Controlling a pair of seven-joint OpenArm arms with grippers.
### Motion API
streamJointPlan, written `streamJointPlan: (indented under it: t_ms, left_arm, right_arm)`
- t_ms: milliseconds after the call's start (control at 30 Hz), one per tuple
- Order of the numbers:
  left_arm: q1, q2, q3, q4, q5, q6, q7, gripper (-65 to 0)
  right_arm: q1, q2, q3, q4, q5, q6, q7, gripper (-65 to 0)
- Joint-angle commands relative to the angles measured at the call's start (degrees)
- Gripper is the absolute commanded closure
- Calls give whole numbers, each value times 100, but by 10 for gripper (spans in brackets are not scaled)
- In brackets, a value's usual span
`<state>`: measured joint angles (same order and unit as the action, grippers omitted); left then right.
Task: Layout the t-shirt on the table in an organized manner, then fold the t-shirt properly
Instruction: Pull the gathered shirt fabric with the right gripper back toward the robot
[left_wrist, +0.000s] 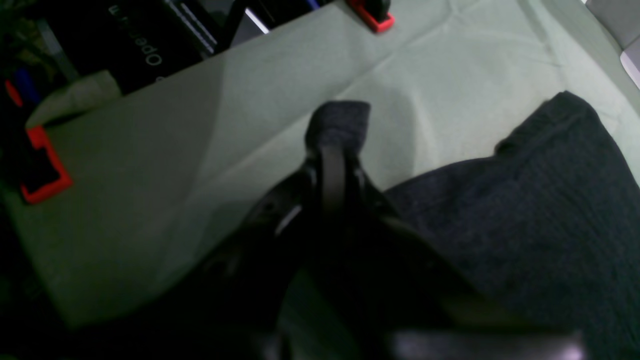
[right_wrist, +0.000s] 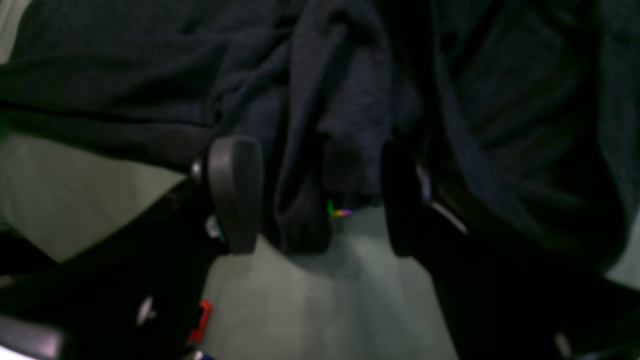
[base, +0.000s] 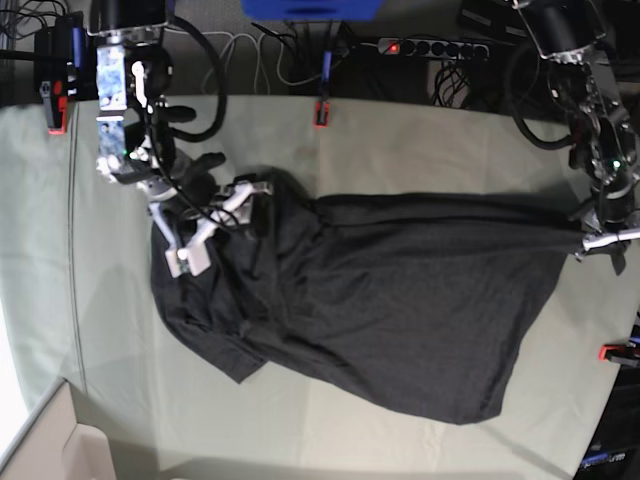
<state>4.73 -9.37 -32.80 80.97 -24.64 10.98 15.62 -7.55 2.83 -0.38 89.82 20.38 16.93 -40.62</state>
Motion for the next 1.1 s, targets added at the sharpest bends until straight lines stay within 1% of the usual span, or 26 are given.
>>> streamJointPlan:
  t_ms: [0, 167, 300, 367, 400, 467, 567, 600, 767, 967, 1067]
  left_arm:
    - [-73, -70, -21, 92, 25, -13, -159, -1]
    - [-73, -70, -21, 92, 16, -13, -159, -1]
    - [-64, -70, -21, 92, 16, -13, -159, -1]
    - [-64, -70, -21, 92, 16, -13, -159, -1]
    - [-64, -70, -21, 92, 16, -13, -159, -1]
    - [-64, -70, -21, 101, 16, -13, -159, -1]
    - [-64, -70, -21, 101, 16, -13, -159, -1]
    - [-64, -79, -21, 101, 16, -13, -159, -1]
    - [-64, -96, -21, 101, 16, -13, -159, -1]
    - [-64, -88, -21, 154, 16, -13, -159, -1]
    - [-64, -96, -21, 154, 16, -13, -159, -1]
  right_arm:
    - [83, 11, 7, -81, 32, 52, 75, -344]
    - [294, 20, 16, -573, 32, 52, 93, -344]
    - [373, 38, 43, -688, 32, 52, 181, -342]
    - [382, 47, 25, -688, 32, 52, 286, -323]
    - [382, 47, 16, -688, 32, 52, 313, -299]
    - [399, 47, -1, -688, 32, 52, 330, -216]
    - [399, 47, -1, -679, 32, 61, 313, -43]
    - [390, 47, -1, -679, 32, 61, 286, 0]
    - [188, 47, 34, -354, 41, 61, 286, 0]
    - [-339, 47, 78, 798, 15, 52, 277, 0]
    - [-682, 29, 447, 1370, 32, 52, 277, 0]
